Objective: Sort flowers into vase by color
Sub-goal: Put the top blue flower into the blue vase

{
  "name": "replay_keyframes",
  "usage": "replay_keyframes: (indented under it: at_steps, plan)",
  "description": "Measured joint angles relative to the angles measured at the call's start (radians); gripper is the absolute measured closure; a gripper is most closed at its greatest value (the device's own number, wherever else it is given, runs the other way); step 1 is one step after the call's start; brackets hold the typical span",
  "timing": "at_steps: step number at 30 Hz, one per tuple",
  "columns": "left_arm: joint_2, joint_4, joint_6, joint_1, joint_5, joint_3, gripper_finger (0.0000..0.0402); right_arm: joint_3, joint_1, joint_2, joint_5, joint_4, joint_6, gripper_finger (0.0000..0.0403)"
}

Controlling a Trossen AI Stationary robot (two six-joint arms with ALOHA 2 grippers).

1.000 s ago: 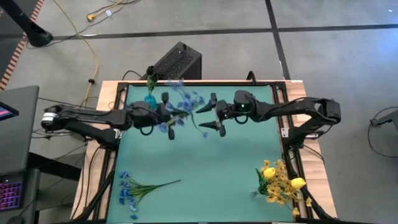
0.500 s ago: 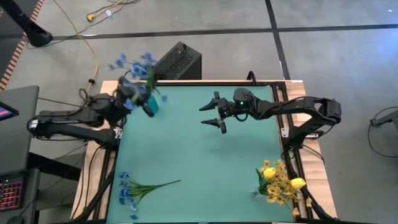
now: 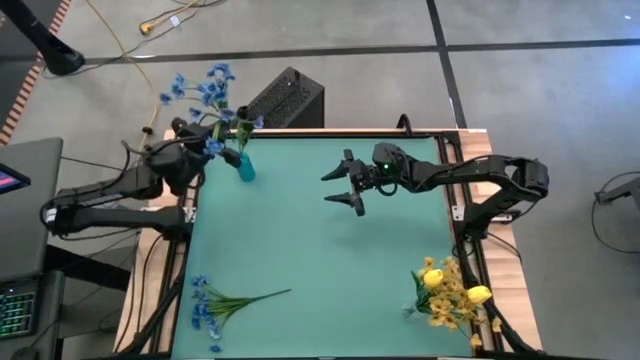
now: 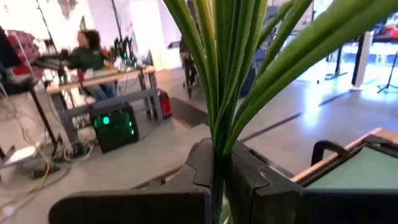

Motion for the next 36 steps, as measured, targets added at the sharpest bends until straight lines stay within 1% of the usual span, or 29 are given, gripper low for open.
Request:
replay_keyframes:
  at_steps: [6,10,16,24,27,31,34,36]
  plan:
    - [0.001,-0.085,-0.085,0.110,0.093,-0.002,0.0400,0.000,0.000,0.000,0.000,-0.005,-0.022,0.0097]
    - [0.000,-0.076,-0.133,0.186,0.130,-0.042,0.0400,0.000,0.000,0.000,0.000,-0.011,-0.026,0.0097]
    - [0.000,-0.058,-0.206,0.291,0.238,-0.104,0.0400,0.000,0.000,0.000,0.000,-0.033,-0.040,0.0097]
    - [-0.001,-0.045,-0.253,0.353,0.274,-0.142,0.0400,0.000,0.000,0.000,0.001,-0.064,-0.046,0.0097]
    - [-0.002,-0.039,-0.278,0.362,0.294,-0.154,0.0400,0.000,0.000,0.000,0.001,-0.070,-0.048,0.0097]
    - [-0.002,-0.035,-0.317,0.370,0.295,-0.201,0.0400,0.000,0.000,0.000,0.000,-0.074,-0.051,0.0097]
    - [-0.001,-0.012,-0.335,0.380,0.305,-0.237,0.0400,0.000,0.000,0.000,0.001,-0.083,-0.051,0.0097]
    - [-0.002,0.031,-0.334,0.383,0.323,-0.251,0.0400,0.000,0.000,0.000,0.001,-0.085,-0.050,0.0097]
